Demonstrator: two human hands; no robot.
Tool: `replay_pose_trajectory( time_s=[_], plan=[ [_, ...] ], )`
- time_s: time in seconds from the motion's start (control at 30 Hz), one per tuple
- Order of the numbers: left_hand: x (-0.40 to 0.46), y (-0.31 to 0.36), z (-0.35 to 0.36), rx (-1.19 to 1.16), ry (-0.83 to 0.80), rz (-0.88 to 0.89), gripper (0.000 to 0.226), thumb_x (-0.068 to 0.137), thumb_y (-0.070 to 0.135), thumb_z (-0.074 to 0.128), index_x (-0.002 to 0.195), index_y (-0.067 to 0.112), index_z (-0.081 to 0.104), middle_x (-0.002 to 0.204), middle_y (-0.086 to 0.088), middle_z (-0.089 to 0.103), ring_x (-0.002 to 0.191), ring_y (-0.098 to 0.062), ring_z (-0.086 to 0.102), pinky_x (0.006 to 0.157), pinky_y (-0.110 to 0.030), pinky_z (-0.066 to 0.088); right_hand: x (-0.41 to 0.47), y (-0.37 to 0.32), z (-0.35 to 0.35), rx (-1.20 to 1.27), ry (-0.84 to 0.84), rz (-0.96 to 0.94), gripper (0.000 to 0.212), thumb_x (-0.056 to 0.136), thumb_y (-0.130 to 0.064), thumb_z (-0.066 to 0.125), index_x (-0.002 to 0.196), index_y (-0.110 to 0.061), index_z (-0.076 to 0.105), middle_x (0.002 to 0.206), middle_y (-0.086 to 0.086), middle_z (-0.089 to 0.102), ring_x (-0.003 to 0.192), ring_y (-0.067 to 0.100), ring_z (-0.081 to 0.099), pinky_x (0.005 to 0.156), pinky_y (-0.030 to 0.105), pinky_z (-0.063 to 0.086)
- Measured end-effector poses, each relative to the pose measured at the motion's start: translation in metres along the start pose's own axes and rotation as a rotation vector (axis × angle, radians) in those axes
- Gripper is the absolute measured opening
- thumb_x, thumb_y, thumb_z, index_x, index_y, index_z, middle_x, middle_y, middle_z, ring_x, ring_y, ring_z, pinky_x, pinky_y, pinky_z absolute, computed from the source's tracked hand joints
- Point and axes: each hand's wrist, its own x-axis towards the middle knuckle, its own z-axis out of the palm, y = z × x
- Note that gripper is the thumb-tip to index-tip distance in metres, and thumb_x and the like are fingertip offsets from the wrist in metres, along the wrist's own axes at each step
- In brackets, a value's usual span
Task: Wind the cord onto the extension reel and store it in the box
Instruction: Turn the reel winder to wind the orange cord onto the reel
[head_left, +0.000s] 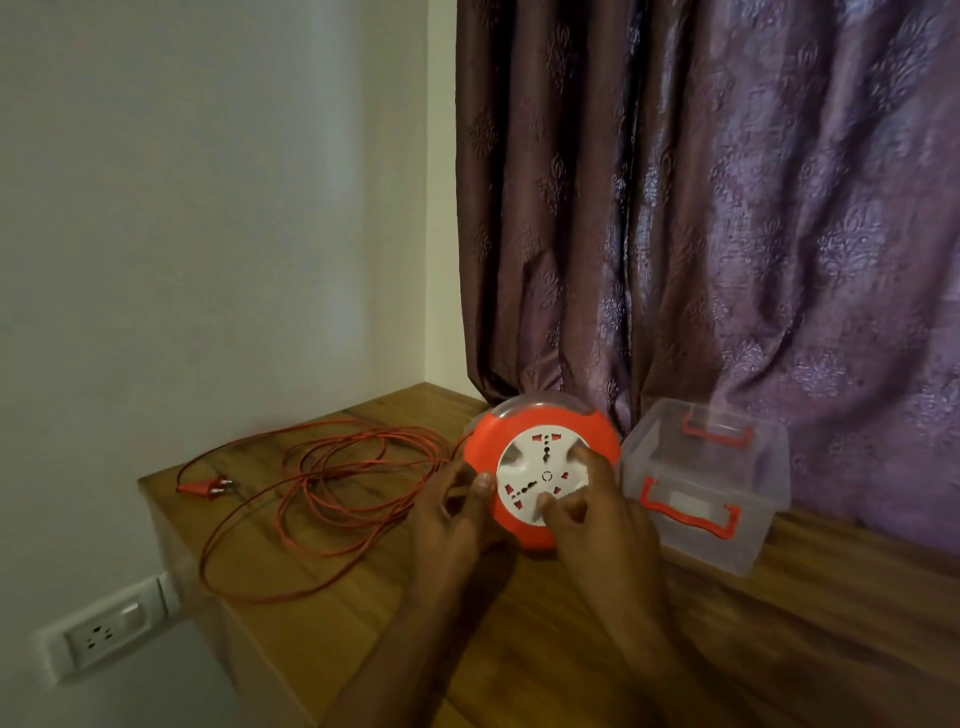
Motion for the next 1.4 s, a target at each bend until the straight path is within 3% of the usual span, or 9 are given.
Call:
replay_pose_trajectory(
  time_s=[0.1,0.2,0.33,0.53,0.77,0.87,1.0,1.17,1.4],
  plan=[
    [-0.001,0.001,0.0,0.046,0.022,0.019,0.024,0.082,0.057,0.064,0.103,0.047,0.067,0.105,0.012,0.074,0.097,-0.01,0.071,0.075,-0.033,0.062,-0.002,0.004,-0.004,-0.354,0.057,-0.339,0.063,0.092,-0.032,0.05,0.142,-0.042,0.014,0.143,-0.001,0.035,0.12,0.022,0.046,0.083,0.037,0.05],
    [-0.003,0.001,0.0,0.033,0.029,0.006,0.03,0.08,0.06,0.065,0.106,0.045,0.067,0.107,0.009,0.073,0.096,-0.012,0.072,0.075,-0.033,0.062,-0.003,0.005,-0.002,-0.497,-0.026,-0.404,0.074,0.092,-0.029,0.051,0.141,-0.051,0.001,0.15,0.006,0.015,0.133,0.03,0.026,0.092,0.042,0.046],
    [-0.005,0.001,-0.001,0.071,0.007,0.036,0.024,0.081,0.059,0.062,0.103,0.05,0.066,0.106,0.011,0.073,0.094,-0.009,0.072,0.071,-0.03,0.062,-0.004,0.01,0.003,-0.586,-0.023,-0.42,0.078,0.093,-0.034,0.05,0.14,-0.051,-0.01,0.15,0.013,0.019,0.131,0.034,0.03,0.096,0.045,0.043],
    [-0.008,0.003,0.001,0.137,-0.005,0.091,0.022,0.081,0.063,0.058,0.1,0.053,0.064,0.103,0.017,0.071,0.096,-0.005,0.069,0.076,-0.037,0.062,-0.006,0.005,-0.001,-0.491,0.122,-0.311,0.062,0.089,-0.057,0.044,0.143,-0.044,0.017,0.118,0.0,0.062,0.095,0.02,0.065,0.067,0.031,0.05],
    [-0.009,0.007,0.001,0.147,0.014,0.104,0.017,0.088,0.052,0.059,0.104,0.056,0.061,0.106,0.018,0.069,0.099,-0.004,0.067,0.08,-0.036,0.06,-0.002,-0.001,0.006,0.109,0.001,0.065,0.067,0.083,-0.05,0.061,0.14,-0.027,0.033,0.118,0.002,0.064,0.109,0.018,0.058,0.072,0.024,0.04],
    [-0.01,0.008,0.001,0.157,0.018,0.079,0.029,0.09,0.047,0.06,0.117,0.035,0.064,0.111,0.011,0.069,0.102,-0.009,0.066,0.082,-0.044,0.061,-0.004,0.001,0.003,-0.046,0.03,-0.008,0.062,0.086,-0.048,0.058,0.138,-0.027,0.032,0.115,0.001,0.065,0.103,0.02,0.061,0.069,0.026,0.041],
    [-0.01,0.008,0.002,0.133,0.023,0.07,0.026,0.089,0.046,0.059,0.111,0.033,0.065,0.108,0.01,0.07,0.1,-0.011,0.068,0.083,-0.042,0.061,-0.009,0.006,-0.003,-0.399,0.11,-0.3,0.063,0.089,-0.036,0.057,0.141,-0.033,0.022,0.13,0.004,0.047,0.103,0.023,0.058,0.066,0.032,0.05],
    [-0.012,0.009,0.002,0.17,0.03,0.103,0.013,0.089,0.051,0.058,0.1,0.056,0.061,0.1,0.029,0.068,0.095,0.009,0.064,0.067,-0.01,0.054,-0.009,0.014,0.004,-0.528,-0.034,-0.414,0.071,0.095,-0.033,0.046,0.141,-0.051,-0.005,0.154,0.009,0.007,0.134,0.033,0.03,0.093,0.041,0.048],
    [-0.013,0.009,0.002,0.167,0.027,0.077,0.027,0.09,0.052,0.057,0.113,0.04,0.063,0.11,0.013,0.07,0.101,-0.007,0.068,0.081,-0.032,0.06,-0.007,0.014,0.001,-0.513,0.005,-0.397,0.07,0.093,-0.037,0.049,0.14,-0.052,-0.002,0.15,0.009,0.02,0.121,0.031,0.048,0.081,0.038,0.054]
  ],
)
